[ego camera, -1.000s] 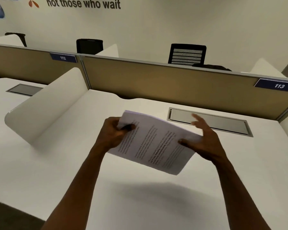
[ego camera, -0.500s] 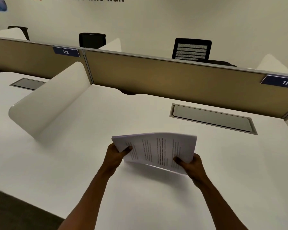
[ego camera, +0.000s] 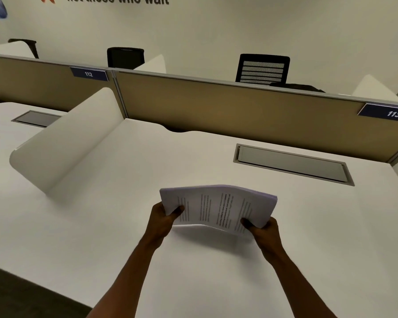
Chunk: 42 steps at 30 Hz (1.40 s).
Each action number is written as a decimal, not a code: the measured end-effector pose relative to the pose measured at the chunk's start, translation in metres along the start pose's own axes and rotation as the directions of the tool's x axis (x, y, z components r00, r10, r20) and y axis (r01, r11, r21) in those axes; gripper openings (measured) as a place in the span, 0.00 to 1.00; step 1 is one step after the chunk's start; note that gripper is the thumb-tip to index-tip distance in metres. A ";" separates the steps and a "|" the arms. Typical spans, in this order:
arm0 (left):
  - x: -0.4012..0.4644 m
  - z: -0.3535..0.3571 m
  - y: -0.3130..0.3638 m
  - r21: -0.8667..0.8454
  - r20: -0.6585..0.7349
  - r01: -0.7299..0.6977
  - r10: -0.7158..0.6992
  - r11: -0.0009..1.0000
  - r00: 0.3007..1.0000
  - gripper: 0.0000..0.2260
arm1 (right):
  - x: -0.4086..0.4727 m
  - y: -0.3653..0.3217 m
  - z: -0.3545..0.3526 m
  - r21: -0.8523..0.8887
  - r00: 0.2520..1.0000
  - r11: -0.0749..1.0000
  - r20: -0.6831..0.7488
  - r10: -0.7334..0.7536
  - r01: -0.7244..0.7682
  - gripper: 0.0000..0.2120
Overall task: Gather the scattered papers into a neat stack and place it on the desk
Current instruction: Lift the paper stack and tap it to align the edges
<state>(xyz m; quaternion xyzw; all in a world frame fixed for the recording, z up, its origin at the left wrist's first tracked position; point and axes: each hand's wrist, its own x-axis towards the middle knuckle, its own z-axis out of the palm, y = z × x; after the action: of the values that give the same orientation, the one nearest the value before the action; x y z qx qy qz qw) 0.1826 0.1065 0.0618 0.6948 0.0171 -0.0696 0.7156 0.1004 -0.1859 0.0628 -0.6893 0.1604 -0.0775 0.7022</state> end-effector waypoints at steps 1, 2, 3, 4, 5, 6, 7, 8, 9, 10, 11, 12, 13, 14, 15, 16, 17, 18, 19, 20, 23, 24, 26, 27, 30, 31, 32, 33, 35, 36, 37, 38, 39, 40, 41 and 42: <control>0.000 -0.001 0.002 -0.008 -0.004 -0.014 0.014 1.000 1.000 0.10 | 0.001 -0.001 0.000 0.003 1.000 1.000 0.000 -0.015 0.015 0.16; 0.000 -0.001 0.002 -0.015 -0.003 -0.018 0.018 1.000 1.000 0.10 | 0.002 0.000 0.000 0.009 1.000 1.000 0.005 -0.025 0.025 0.17; 0.000 -0.001 0.001 -0.013 0.001 -0.006 0.006 1.000 1.000 0.11 | 0.002 0.003 0.001 0.013 1.000 1.000 0.014 -0.023 0.023 0.18; -0.001 0.000 -0.001 0.000 0.006 0.013 -0.013 1.000 1.000 0.10 | 0.002 0.006 0.002 0.006 1.000 1.000 0.019 -0.011 0.011 0.19; -0.002 0.002 -0.004 0.012 0.008 0.031 -0.031 0.999 0.999 0.08 | 0.001 0.009 0.004 -0.007 1.000 1.000 0.012 0.007 -0.007 0.20; -0.003 0.004 -0.007 0.022 0.008 0.040 -0.040 0.999 0.999 0.07 | -0.001 0.011 0.005 -0.019 1.000 1.000 -0.004 0.021 -0.021 0.20; -0.004 0.006 -0.007 0.028 0.007 0.039 -0.039 0.999 0.999 0.06 | -0.002 0.010 0.006 -0.021 0.999 0.999 -0.024 0.027 -0.028 0.20; -0.004 0.006 -0.004 0.035 0.004 0.031 -0.032 0.999 0.999 0.07 | -0.001 0.009 0.005 -0.024 0.999 0.999 -0.038 0.023 -0.024 0.19; -0.003 0.006 0.000 0.042 0.001 0.018 -0.018 0.999 1.000 0.08 | 0.001 0.005 0.004 -0.042 0.999 0.999 -0.045 0.012 -0.014 0.17; -0.003 0.005 0.005 0.050 -0.001 -0.008 0.008 0.999 1.000 0.11 | 0.004 0.000 0.001 -0.083 0.999 0.997 -0.049 -0.006 0.002 0.16; -0.004 0.004 0.012 0.063 -0.008 -0.044 0.045 0.997 0.999 0.16 | 0.007 -0.006 -0.002 -0.141 0.998 0.990 -0.049 -0.025 0.018 0.14; -0.005 0.003 0.021 0.097 -0.036 -0.088 0.092 0.991 0.995 0.24 | 0.009 -0.014 -0.005 -0.213 0.998 0.976 -0.046 -0.046 0.035 0.12; -0.007 0.002 0.032 0.168 -0.088 -0.147 0.163 0.975 0.983 0.34 | 0.011 -0.023 -0.008 -0.290 0.997 0.955 -0.038 -0.070 0.056 0.11; -0.007 0.001 0.047 0.273 -0.130 -0.219 0.261 0.937 0.956 0.41 | 0.013 -0.035 -0.011 -0.376 0.993 0.922 -0.026 -0.112 0.094 0.11; -0.007 0.001 0.064 0.398 -0.124 -0.304 0.379 0.865 0.917 0.46 | 0.015 -0.048 -0.013 -0.460 0.985 0.875 -0.005 -0.170 0.149 0.11; -0.007 0.002 0.082 0.515 -0.060 -0.393 0.490 0.762 0.870 0.47 | 0.016 -0.062 -0.015 -0.539 0.970 0.813 0.030 -0.241 0.219 0.09; -0.006 0.005 0.100 0.601 0.049 -0.473 0.561 0.644 0.827 0.47 | 0.017 -0.079 -0.016 -0.604 0.949 0.742 0.082 -0.306 0.291 0.07; -0.005 0.012 0.117 0.647 0.174 -0.534 0.576 0.544 0.799 0.45 | 0.018 -0.096 -0.016 -0.651 0.926 0.671 0.145 -0.350 0.355 0.05; -0.004 0.020 0.130 0.662 0.286 -0.574 0.546 0.481 0.787 0.44 | 0.017 -0.115 -0.015 -0.681 0.904 0.607 0.216 -0.369 0.410 0.05; -0.002 0.029 0.140 0.652 0.374 -0.597 0.486 0.468 0.790 0.43 | 0.017 -0.134 -0.012 -0.705 0.882 0.541 0.287 -0.374 0.459 0.07; 0.004 0.051 0.152 0.570 0.442 -0.580 0.378 0.581 0.813 0.28 | 0.013 -0.179 0.003 -0.748 0.830 0.372 0.437 -0.345 0.549 0.09; 0.006 0.055 0.151 0.540 0.420 -0.568 0.385 0.621 0.821 0.19 | 0.011 -0.191 0.006 -0.756 0.822 0.335 0.466 -0.328 0.562 0.08; 0.008 0.056 0.142 0.482 0.345 -0.525 0.399 0.702 0.850 0.03 | 0.011 -0.206 0.001 -0.745 0.811 0.333 0.479 -0.336 0.578 0.06; 0.008 0.053 0.136 0.457 0.298 -0.494 0.396 0.739 0.868 0.07 | 0.012 -0.209 -0.006 -0.733 0.804 0.352 0.454 -0.383 0.582 0.11; 0.007 0.040 0.119 0.290 0.143 -0.367 0.339 0.884 0.930 0.09 | 0.018 -0.198 -0.030 -0.662 0.807 0.518 0.239 -0.540 0.543 0.43; 0.006 0.035 0.113 0.207 0.104 -0.324 0.309 0.923 0.946 0.06 | 0.020 -0.187 -0.031 -0.556 0.850 0.661 0.183 -0.494 0.504 0.49; 0.006 0.031 0.107 0.116 0.081 -0.289 0.281 0.950 0.956 0.03 | 0.021 -0.172 -0.028 -0.399 0.906 0.814 0.183 -0.381 0.422 0.52; 0.005 0.029 0.101 0.050 0.068 -0.260 0.256 0.964 0.964 0.03 | 0.022 -0.152 -0.022 -0.254 0.937 0.917 0.244 -0.248 0.309 0.52; 0.004 0.028 0.087 -0.031 0.054 -0.209 0.210 0.977 0.976 0.04 | 0.020 -0.116 -0.005 -0.117 0.922 0.982 0.377 -0.094 0.148 0.46; 0.003 0.030 0.081 -0.061 0.050 -0.188 0.191 0.980 0.980 0.04 | 0.019 -0.098 0.003 -0.094 0.919 0.989 0.387 -0.071 0.116 0.38; 0.002 0.032 0.075 -0.082 0.050 -0.169 0.173 0.982 0.984 0.04 | 0.018 -0.083 0.011 -0.072 0.932 0.992 0.354 -0.073 0.106 0.29; 0.001 0.034 0.070 -0.095 0.050 -0.149 0.154 0.984 0.987 0.05 | 0.016 -0.070 0.018 -0.043 0.955 0.995 0.288 -0.074 0.091 0.20; -0.001 0.034 0.065 -0.094 0.047 -0.124 0.129 0.988 0.991 0.05 | 0.015 -0.057 0.023 -0.011 0.973 0.998 0.220 -0.066 0.070 0.14; -0.001 0.034 0.060 -0.086 0.044 -0.099 0.103 0.991 0.994 0.06 | 0.014 -0.047 0.027 0.019 0.983 0.998 0.176 -0.057 0.054 0.11; -0.002 0.034 0.054 -0.071 0.049 -0.071 0.074 0.995 0.996 0.07 | 0.013 -0.037 0.030 0.044 0.987 0.998 0.155 -0.053 0.047 0.10; -0.002 0.035 0.048 -0.051 0.065 -0.048 0.051 0.998 0.997 0.09 | 0.010 -0.030 0.032 0.063 0.989 0.997 0.141 -0.053 0.045 0.10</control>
<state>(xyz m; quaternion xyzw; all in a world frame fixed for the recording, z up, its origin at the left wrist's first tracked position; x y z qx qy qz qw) 0.1835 0.0730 0.1110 0.6745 -0.0222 -0.0741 0.7343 0.1240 -0.1601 0.0914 -0.6757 0.0905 -0.0499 0.7299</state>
